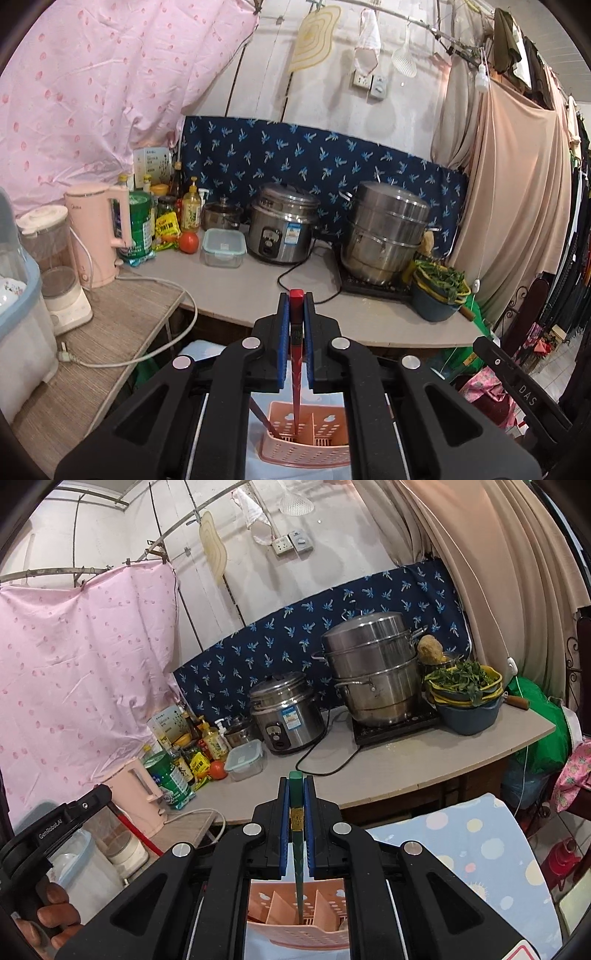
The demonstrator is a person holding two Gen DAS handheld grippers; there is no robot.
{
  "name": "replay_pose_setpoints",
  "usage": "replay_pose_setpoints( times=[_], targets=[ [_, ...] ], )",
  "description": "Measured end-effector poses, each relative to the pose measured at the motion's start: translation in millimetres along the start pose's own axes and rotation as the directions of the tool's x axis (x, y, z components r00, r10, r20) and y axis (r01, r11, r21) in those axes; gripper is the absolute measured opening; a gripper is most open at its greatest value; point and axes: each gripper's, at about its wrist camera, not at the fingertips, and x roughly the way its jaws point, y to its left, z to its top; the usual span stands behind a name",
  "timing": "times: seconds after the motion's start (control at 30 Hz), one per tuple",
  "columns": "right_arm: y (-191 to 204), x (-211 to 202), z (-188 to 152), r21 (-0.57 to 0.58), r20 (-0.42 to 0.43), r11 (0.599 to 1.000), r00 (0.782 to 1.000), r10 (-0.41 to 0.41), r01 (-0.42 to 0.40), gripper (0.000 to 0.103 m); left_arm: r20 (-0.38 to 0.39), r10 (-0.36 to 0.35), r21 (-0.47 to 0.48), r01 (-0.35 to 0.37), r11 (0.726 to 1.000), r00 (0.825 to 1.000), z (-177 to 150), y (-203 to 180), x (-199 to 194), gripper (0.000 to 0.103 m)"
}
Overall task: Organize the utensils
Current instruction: 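Lift both chopsticks and insert them into the pink basket, opening both tools, then move both open tools back down over the remaining utensils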
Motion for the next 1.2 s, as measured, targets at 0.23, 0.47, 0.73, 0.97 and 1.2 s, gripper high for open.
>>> replay_pose_setpoints(
  times=[0.23,0.47,0.73,0.97,1.2],
  targets=[
    [-7,24,-30,0.001,-0.080,1.000,0.997,-0.006,0.007,0.007,-0.064,0.006,-0.029,-0.008,1.000,0.998,-27,12,31,0.007],
    [-6,31,-50,-0.018,-0.109,0.999,0.994,-0.030,0.028,0.013,-0.101,0.001,-0.043,-0.005,0.999,0.995,-44,17,43,0.008],
    [-6,9,-52,-0.008,-0.068,0.999,0.997,-0.036,0.035,0.041,-0.074,0.027,-0.062,-0.032,0.998,0.997,-47,21,27,0.060],
    [-5,-28,-61,-0.013,-0.078,1.000,0.997,-0.028,0.027,0.045,-0.080,0.027,-0.055,-0.031,0.998,0.996,-52,24,-4,0.061],
    [-11,-66,-93,0.010,-0.134,0.999,0.990,-0.033,0.034,0.045,-0.118,0.033,-0.016,-0.035,0.999,0.992,-82,27,-45,0.070]
  ],
)
